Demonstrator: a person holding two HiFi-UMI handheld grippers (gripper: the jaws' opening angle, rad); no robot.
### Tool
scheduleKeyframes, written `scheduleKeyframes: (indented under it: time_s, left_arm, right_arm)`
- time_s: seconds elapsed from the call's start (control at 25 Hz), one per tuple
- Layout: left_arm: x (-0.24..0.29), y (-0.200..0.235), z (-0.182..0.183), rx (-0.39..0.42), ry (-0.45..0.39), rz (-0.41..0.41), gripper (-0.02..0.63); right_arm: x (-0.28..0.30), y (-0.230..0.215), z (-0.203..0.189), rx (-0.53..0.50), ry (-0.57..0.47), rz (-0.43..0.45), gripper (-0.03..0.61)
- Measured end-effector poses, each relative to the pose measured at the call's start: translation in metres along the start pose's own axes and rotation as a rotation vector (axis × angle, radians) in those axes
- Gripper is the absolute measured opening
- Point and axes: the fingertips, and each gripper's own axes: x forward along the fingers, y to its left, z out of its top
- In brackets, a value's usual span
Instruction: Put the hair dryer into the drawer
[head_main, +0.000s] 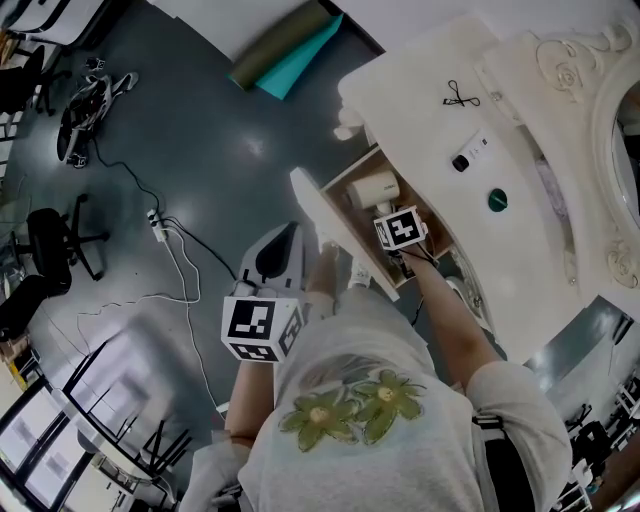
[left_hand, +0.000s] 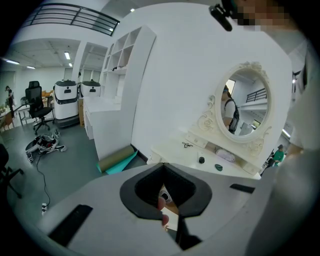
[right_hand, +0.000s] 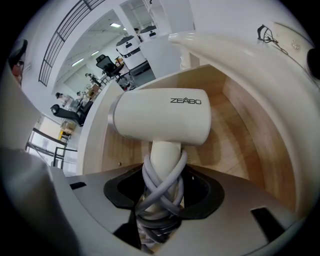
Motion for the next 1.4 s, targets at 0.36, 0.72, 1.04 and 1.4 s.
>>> scheduleKeyframes:
  time_s: [0.36,0.72,1.04,1.4]
  left_arm:
    - [0.009,0.005,0.003,-0.002,0.011,-0.006,0.011]
    - [0.020,0.006,0.004,0.002,0.027,-0.024,0.011]
    - [0.025,0.007,0.003,-0.009,0.034,-0.024,0.011]
    - [0.027,0.005,0.000,-0.019,0.039,-0.031,0.011]
  right_arm:
    - [0.010,-0.001,-0.004,-0.017,0.030,-0.007,0.204]
    - [0.016,-0.004,-0.007,-0.012,0.042,-0.007,0.204]
    - [0.020,-0.005,-0.006,-0.025,0.040,-0.017,0.204]
    - [0.026,-0.004,-0.009,-0.053,0.053,-0.019,0.204]
